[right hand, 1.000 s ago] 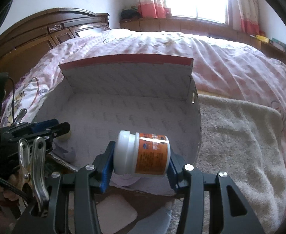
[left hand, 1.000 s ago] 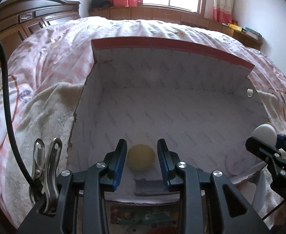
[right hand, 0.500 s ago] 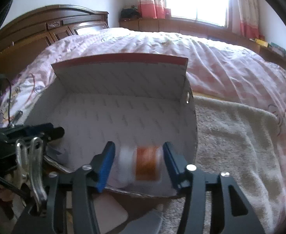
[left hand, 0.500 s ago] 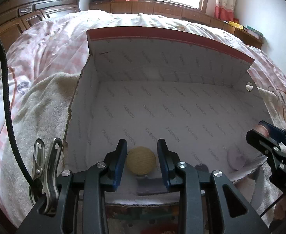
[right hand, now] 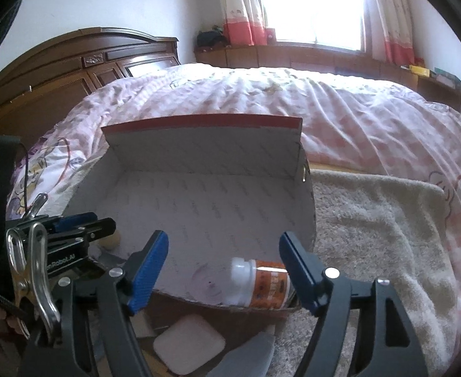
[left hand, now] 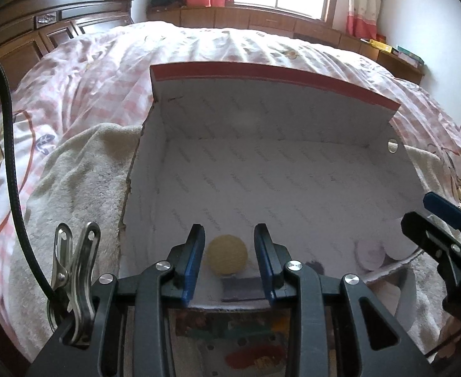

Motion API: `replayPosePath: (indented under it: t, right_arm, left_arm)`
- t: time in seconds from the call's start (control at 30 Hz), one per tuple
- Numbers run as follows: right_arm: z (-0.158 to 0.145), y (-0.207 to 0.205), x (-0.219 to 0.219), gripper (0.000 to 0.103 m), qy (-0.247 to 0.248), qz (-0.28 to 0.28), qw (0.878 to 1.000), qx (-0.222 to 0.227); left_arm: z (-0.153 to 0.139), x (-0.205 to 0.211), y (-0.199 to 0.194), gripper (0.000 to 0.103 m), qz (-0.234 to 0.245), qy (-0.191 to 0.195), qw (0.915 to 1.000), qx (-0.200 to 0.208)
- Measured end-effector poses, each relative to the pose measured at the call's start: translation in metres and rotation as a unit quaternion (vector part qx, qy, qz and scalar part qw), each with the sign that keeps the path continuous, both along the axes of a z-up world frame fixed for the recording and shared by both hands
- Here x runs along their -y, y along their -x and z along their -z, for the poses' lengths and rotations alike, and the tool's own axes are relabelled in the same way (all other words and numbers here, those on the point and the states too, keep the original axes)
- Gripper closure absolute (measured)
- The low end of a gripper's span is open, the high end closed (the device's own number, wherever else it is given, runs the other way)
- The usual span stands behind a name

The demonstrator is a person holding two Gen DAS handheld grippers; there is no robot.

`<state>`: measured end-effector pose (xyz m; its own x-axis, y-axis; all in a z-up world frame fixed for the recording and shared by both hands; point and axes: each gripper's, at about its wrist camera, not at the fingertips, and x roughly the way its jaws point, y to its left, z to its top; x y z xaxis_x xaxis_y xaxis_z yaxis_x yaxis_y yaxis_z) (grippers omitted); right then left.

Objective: Organize rigid objects
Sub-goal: 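Open the left tool to drop the disc while the right tool releases the bottle into the box, then withdraw both tools from the box back toward the remaining items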

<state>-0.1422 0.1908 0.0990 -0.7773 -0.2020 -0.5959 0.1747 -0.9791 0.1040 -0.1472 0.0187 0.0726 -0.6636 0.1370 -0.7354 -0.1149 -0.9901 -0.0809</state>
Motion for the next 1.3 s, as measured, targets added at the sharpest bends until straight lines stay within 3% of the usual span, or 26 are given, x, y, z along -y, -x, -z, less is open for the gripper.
replayPosePath:
  t: [0.53, 1.3]
  right_arm:
    - [-0.001, -0.042, 0.0, 0.026, 0.022, -0.004, 1.0, 0.001]
    - [0.016, -0.101, 0.002, 0.026, 0.043, -0.003, 0.999, 0.023]
  left_arm:
    - [-0.015, 0.004, -0.024, 0.07, 0.001, -0.002, 0.9999, -0.016]
    - [-0.006, 0.028, -0.085, 0.07, -0.015, -0.026, 0.9996, -0.004]
